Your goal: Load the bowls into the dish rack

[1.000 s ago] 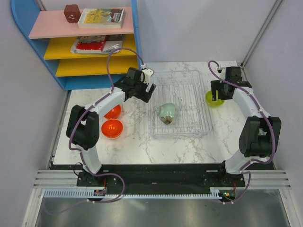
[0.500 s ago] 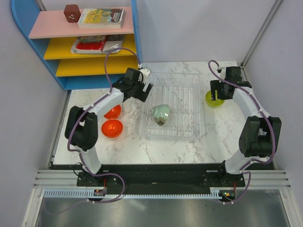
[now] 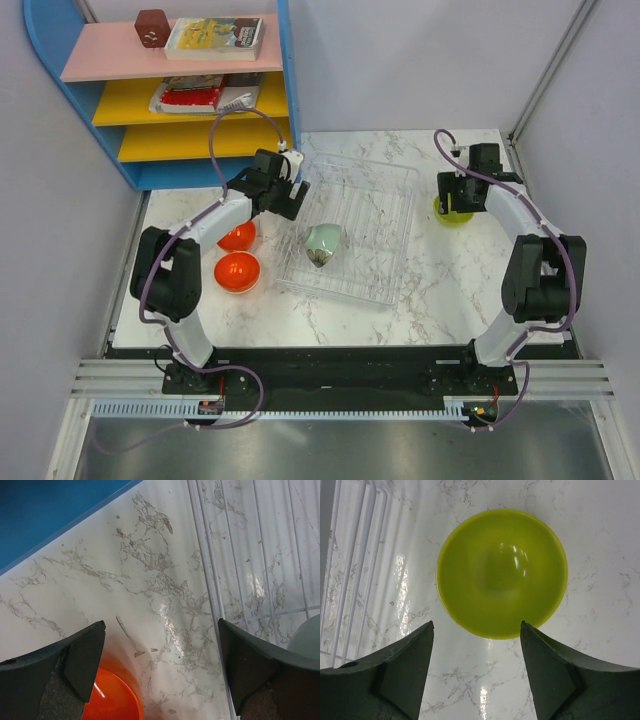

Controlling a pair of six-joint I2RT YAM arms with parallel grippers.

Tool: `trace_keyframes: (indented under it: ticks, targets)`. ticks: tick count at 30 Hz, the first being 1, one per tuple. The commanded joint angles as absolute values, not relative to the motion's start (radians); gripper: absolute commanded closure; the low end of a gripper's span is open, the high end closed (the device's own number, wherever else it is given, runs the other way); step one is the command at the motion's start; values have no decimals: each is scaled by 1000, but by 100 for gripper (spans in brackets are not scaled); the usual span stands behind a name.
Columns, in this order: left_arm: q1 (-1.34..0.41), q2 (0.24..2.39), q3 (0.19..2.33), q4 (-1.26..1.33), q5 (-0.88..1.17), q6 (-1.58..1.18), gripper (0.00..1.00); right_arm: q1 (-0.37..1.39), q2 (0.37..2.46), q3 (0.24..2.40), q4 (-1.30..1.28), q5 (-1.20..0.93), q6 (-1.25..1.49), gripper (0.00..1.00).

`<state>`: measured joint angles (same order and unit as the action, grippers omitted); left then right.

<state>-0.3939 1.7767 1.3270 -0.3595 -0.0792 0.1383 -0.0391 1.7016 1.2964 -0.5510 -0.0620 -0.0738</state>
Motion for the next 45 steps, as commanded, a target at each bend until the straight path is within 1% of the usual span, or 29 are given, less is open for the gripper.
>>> trace_keyframes:
  ticks: [1, 5, 11, 14, 15, 17, 18, 22, 23, 25, 26, 28, 29, 31, 32, 33, 38, 45]
  targets:
    - [-383, 1724, 1315, -390, -74, 126, 0, 33, 1718, 1278, -482, -19, -48, 23]
    - [-383, 1703, 1310, -387, -12, 126, 0, 75, 1750, 1296, -479, 41, -46, 24]
    - [-382, 1690, 1302, -384, 43, 121, 0, 95, 1811, 1345, -489, 103, -44, 28]
    - [-383, 1697, 1304, -382, 57, 123, 0, 101, 1830, 1354, -491, 117, -46, 34]
    - [-382, 1697, 1304, -382, 66, 123, 0, 104, 1836, 1356, -492, 123, -48, 38]
    - [-382, 1698, 1308, -382, 71, 121, 0, 109, 1847, 1365, -491, 135, -51, 42]
    - [-383, 1697, 1308, -382, 77, 120, 0, 112, 1850, 1368, -491, 138, -52, 46]
    - [-383, 1695, 1327, -383, 75, 124, 0, 133, 1868, 1393, -492, 173, -63, 56]
    - [-383, 1698, 1333, -385, 72, 130, 0, 136, 1871, 1397, -492, 185, -66, 63]
    - [-383, 1700, 1362, -391, 61, 138, 0, 146, 1873, 1405, -492, 198, -71, 69]
    - [-383, 1706, 1373, -394, 55, 146, 0, 146, 1873, 1407, -492, 202, -72, 76]
    - [-383, 1715, 1410, -400, 38, 155, 0, 150, 1871, 1405, -492, 209, -74, 83]
    - [-383, 1727, 1425, -405, 32, 163, 0, 152, 1871, 1405, -494, 210, -75, 89]
    - [-383, 1747, 1465, -413, 20, 169, 0, 152, 1870, 1401, -494, 215, -77, 92]
    - [-383, 1770, 1479, -414, 17, 172, 0, 150, 1870, 1399, -495, 216, -77, 99]
    - [-385, 1782, 1508, -414, 5, 172, 0, 152, 1867, 1396, -495, 216, -77, 100]
    - [-384, 1873, 1620, -422, -54, 178, 0, 153, 1836, 1394, -505, 212, -69, 100]
    - [-387, 1985, 1724, -425, -106, 183, 0, 152, 1773, 1399, -531, 176, -49, 100]
